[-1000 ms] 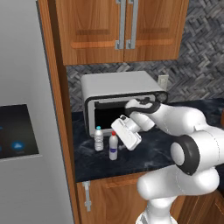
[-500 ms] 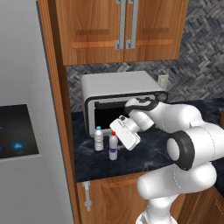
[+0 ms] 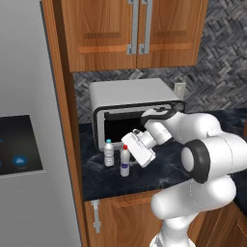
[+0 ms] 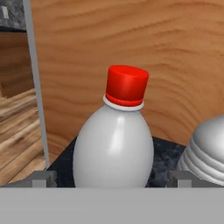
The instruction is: Take the bottled waters from the counter and place them in the freezer to freeze. Close the freezer door after placing the bottles.
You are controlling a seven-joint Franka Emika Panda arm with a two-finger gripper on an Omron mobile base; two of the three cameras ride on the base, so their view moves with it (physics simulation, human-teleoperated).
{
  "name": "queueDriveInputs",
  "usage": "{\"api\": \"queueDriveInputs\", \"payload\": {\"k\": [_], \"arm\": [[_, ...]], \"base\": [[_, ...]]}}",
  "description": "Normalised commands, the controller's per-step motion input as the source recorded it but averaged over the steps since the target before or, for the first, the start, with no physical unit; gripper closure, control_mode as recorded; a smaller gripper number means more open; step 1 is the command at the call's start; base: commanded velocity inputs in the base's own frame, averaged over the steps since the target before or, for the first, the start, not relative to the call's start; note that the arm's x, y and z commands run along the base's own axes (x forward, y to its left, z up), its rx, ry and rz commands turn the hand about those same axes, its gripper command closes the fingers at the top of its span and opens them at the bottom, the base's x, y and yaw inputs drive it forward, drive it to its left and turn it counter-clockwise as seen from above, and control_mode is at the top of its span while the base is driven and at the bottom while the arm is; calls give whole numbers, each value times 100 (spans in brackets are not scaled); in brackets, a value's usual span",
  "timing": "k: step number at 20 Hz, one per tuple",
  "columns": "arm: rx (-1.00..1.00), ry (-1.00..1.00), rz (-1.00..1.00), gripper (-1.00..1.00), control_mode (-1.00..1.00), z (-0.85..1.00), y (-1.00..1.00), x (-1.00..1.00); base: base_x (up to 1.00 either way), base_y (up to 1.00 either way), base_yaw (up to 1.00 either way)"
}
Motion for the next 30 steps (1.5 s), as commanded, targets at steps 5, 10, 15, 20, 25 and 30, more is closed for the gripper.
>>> {"api": "queueDriveInputs", "payload": {"k": [5, 10, 15, 20, 25, 30], "arm": [[2, 0, 5, -100, -100, -2, 17, -1], [1, 0, 1, -100, -100, 0, 11, 0], [0, 0, 0, -100, -100, 0, 0, 0], [0, 0, 0, 100, -100, 0, 0, 0], [2, 6, 0, 100, -100, 8, 0, -8], [18, 9, -2, 100, -100, 62, -26, -43]], "base": [[0, 0, 0], [0, 0, 0], [0, 0, 0], [0, 0, 0], [0, 0, 0], [0, 0, 0]]}}
